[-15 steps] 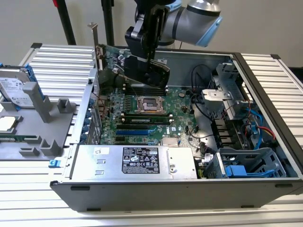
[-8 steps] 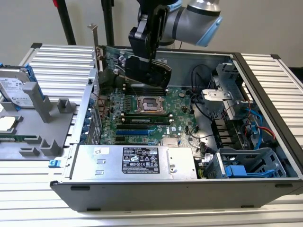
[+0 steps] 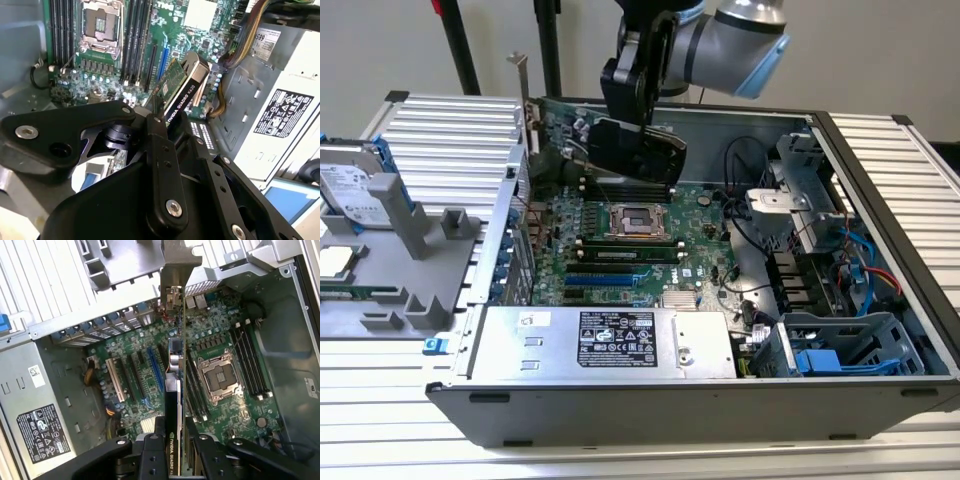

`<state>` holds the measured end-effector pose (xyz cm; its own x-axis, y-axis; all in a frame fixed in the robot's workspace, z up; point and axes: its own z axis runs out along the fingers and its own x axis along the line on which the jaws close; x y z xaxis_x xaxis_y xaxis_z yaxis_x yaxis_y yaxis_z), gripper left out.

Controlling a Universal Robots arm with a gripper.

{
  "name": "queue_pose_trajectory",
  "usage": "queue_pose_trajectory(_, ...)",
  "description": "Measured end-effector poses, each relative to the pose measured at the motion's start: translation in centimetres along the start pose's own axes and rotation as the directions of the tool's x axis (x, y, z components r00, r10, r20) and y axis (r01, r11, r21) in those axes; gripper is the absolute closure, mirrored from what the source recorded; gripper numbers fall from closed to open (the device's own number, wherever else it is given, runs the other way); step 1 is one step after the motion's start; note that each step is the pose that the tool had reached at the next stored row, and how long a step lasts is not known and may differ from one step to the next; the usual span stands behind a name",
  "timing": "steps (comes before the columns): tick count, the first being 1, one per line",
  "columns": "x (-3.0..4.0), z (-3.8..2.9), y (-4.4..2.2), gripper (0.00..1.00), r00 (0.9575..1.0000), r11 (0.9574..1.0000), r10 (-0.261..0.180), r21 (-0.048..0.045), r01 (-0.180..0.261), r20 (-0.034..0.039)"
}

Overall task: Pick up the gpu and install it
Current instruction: 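Insert the gpu into the slot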

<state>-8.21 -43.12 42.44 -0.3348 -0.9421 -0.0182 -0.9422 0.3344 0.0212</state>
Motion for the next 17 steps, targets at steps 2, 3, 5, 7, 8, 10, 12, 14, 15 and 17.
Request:
queue_pose_trajectory(2,-0.04,0.0,-0.11,1.0,1.0,1.0,-0.009,-0.0003,0.009,-0.0002)
queue_pose_trajectory(3,-0.06,0.0,-0.16,1.0,0.9999,0.9999,-0.014,-0.0004,0.014,-0.0003)
queue_pose_trajectory(5,-0.1,0.0,-0.27,1.0,0.9998,0.9998,-0.022,-0.0007,0.022,-0.0005)
queue_pose_trajectory(7,-0.14,0.0,-0.38,1.0,0.9995,0.9995,-0.03,-0.0009,0.03,-0.0007)
queue_pose_trajectory(8,-0.15,-0.01,-0.44,1.0,0.9994,0.9994,-0.035,-0.0011,0.035,-0.0008)
queue_pose_trajectory(10,-0.19,0.0,-0.54,1.0,0.9991,0.9991,-0.043,-0.0013,0.043,-0.001)
queue_pose_trajectory(12,-0.22,-0.01,-0.63,1.0,0.9986,0.9986,-0.053,-0.0016,0.053,-0.0013)
queue_pose_trajectory(14,-0.24,-0.01,-0.68,1.0,0.9979,0.9979,-0.064,-0.0018,0.064,-0.0014)
queue_pose_trajectory(15,-0.25,-0.01,-0.7,1.0,0.9975,0.9975,-0.071,-0.002,0.071,-0.0016)
queue_pose_trajectory(17,-0.26,-0.01,-0.74,1.0,0.9965,0.9965,-0.084,-0.0022,0.084,-0.0019)
